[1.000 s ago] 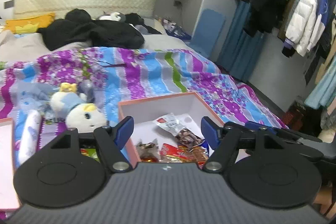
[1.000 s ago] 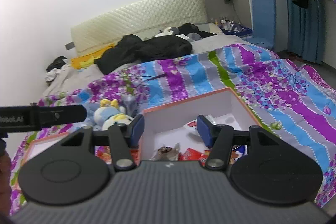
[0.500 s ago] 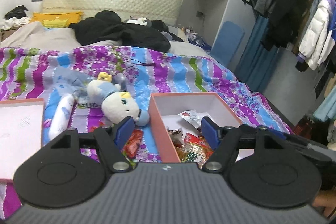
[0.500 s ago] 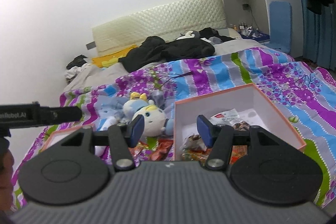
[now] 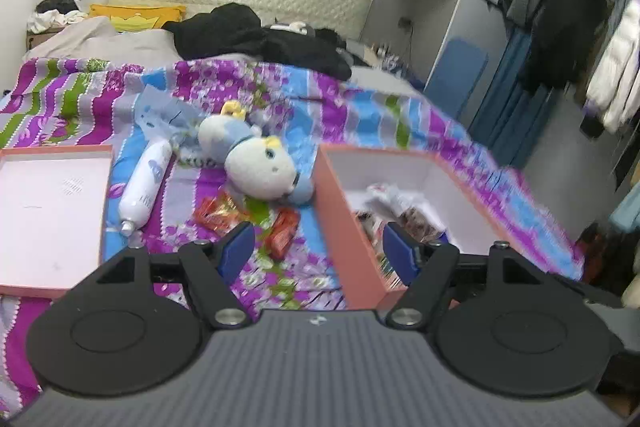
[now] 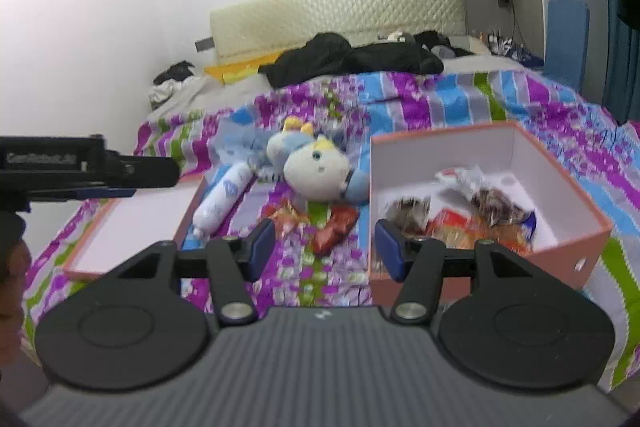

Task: Organize snacks
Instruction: 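Withdraw both grippers from the shoebox toward the remaining snacks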

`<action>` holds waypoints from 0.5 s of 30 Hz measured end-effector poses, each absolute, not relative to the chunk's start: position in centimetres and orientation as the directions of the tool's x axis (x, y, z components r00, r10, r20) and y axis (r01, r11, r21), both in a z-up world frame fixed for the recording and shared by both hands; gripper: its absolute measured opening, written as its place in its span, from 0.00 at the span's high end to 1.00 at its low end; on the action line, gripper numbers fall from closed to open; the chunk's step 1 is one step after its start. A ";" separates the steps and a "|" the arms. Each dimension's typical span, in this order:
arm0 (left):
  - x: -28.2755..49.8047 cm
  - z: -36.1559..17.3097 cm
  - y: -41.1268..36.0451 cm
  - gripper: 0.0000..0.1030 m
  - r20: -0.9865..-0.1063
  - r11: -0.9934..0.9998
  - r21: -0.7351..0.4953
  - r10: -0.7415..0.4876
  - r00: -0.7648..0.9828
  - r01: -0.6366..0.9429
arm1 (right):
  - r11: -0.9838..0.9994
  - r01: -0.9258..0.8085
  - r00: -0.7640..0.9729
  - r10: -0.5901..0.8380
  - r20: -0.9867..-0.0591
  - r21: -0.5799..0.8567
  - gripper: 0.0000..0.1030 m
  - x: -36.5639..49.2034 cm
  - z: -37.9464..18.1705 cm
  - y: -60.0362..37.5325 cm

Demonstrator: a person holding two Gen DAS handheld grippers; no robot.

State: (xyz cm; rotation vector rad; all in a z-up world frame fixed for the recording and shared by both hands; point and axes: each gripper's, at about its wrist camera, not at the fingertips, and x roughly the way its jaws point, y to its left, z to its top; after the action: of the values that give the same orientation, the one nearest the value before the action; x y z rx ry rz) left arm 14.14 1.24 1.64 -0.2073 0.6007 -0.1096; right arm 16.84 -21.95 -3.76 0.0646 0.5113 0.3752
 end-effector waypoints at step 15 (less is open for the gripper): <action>16.5 -5.7 3.6 0.27 -0.643 0.971 -0.239 -0.138 0.753 -0.026 | 0.935 -0.321 0.753 0.350 -0.557 0.153 0.44 18.2 -8.8 -19.3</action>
State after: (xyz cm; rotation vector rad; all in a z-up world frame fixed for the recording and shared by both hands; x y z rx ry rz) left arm 16.49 3.61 -5.68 -0.2398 0.7169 -0.0617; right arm 18.17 -19.34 -8.77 0.0483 0.6178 0.3662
